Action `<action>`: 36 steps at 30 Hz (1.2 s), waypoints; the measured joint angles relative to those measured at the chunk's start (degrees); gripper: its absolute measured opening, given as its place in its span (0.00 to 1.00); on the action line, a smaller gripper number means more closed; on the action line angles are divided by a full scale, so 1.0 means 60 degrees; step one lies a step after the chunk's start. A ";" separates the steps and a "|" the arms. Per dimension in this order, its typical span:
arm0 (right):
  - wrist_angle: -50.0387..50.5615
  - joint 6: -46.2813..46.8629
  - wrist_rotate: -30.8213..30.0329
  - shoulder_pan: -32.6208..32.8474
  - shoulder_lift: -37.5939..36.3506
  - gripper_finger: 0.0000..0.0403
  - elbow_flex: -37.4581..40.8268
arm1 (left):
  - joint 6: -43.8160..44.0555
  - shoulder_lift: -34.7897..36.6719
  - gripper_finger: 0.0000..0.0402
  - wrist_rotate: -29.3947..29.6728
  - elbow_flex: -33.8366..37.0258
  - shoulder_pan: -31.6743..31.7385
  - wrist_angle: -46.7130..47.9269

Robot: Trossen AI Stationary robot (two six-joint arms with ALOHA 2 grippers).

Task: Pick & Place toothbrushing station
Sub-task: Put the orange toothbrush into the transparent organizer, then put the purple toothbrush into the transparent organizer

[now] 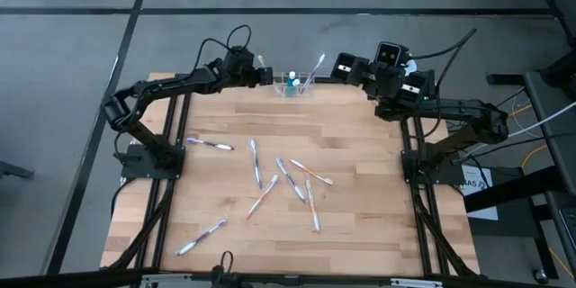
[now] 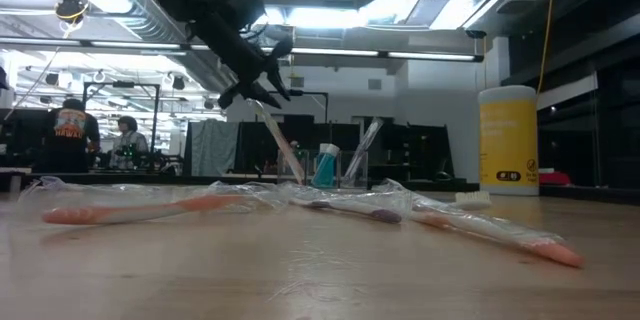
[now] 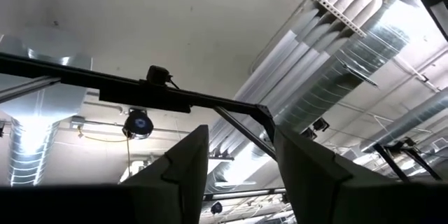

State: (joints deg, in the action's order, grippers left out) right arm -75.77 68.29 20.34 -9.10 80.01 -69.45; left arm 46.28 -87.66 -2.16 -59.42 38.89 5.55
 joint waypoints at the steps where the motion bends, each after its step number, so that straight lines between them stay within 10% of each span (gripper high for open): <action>1: -0.0011 0.0023 -0.0025 0.0000 0.0000 0.41 0.0000 | 0.0028 0.0083 0.24 -0.0068 0.0000 -0.0035 0.0116; 19: -0.0047 0.0067 -0.0316 0.0000 -0.0026 0.41 0.0000 | -0.1071 0.0328 0.24 0.1679 0.0000 0.0399 0.1931; 36: -0.0051 0.0065 -0.0317 0.0000 -0.0026 0.41 0.0000 | -0.1352 -0.0689 0.24 0.0128 0.0000 0.0492 -0.0569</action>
State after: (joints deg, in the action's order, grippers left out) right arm -76.07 68.68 18.44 -9.10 79.85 -69.45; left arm 38.17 -91.79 -1.39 -59.42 41.85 2.13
